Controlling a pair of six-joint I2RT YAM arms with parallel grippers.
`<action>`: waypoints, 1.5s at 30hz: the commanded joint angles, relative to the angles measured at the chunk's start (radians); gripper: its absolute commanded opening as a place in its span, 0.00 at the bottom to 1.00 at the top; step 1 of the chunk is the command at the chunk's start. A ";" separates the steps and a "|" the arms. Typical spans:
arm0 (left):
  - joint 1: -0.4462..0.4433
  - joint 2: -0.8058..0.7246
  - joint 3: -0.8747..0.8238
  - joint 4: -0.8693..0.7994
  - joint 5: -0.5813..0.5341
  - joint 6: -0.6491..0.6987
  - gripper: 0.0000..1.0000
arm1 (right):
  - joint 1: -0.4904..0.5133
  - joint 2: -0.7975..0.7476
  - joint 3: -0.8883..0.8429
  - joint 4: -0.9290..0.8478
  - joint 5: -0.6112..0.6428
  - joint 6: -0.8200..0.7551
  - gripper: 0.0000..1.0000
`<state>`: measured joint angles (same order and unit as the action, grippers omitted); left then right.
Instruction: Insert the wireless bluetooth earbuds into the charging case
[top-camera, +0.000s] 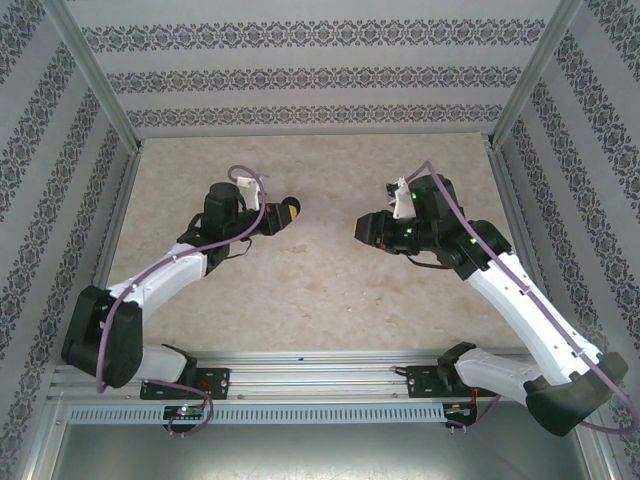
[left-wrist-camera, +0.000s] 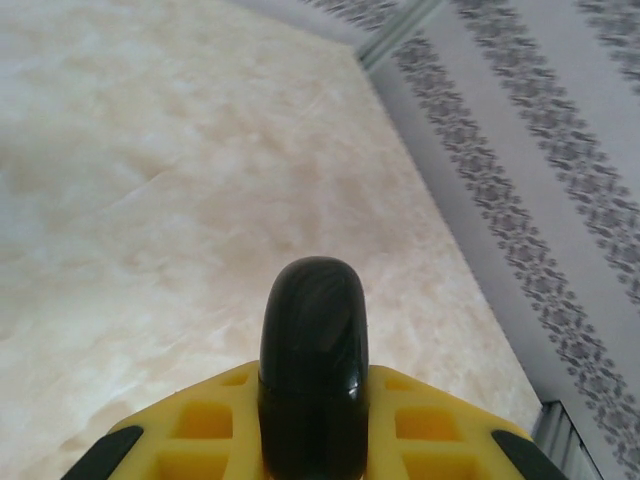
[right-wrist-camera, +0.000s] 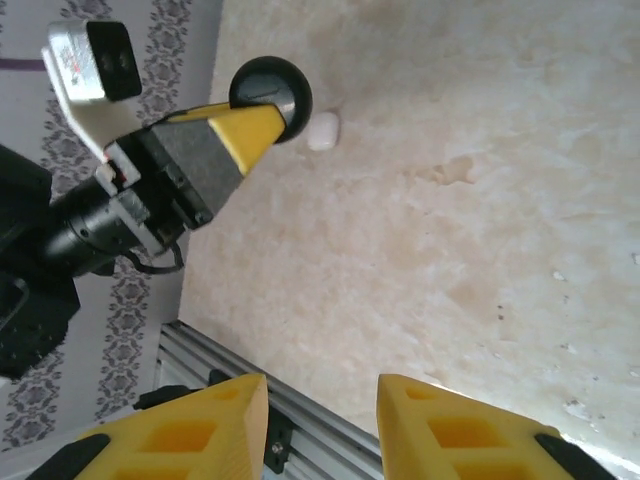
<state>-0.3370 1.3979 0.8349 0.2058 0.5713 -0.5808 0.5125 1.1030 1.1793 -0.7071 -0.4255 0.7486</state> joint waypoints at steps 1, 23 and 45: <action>0.027 0.054 0.032 -0.096 -0.004 -0.039 0.00 | 0.003 0.044 -0.004 -0.039 0.037 -0.043 0.34; 0.271 0.090 -0.077 -0.535 0.060 0.146 0.00 | 0.186 0.504 0.247 -0.067 0.075 -0.152 0.36; 0.355 0.138 -0.072 -0.599 -0.037 0.237 0.30 | 0.214 0.495 0.286 -0.147 0.263 -0.204 0.47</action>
<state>0.0025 1.5558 0.7658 -0.3271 0.5755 -0.3908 0.7292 1.6577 1.4631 -0.7975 -0.2649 0.5808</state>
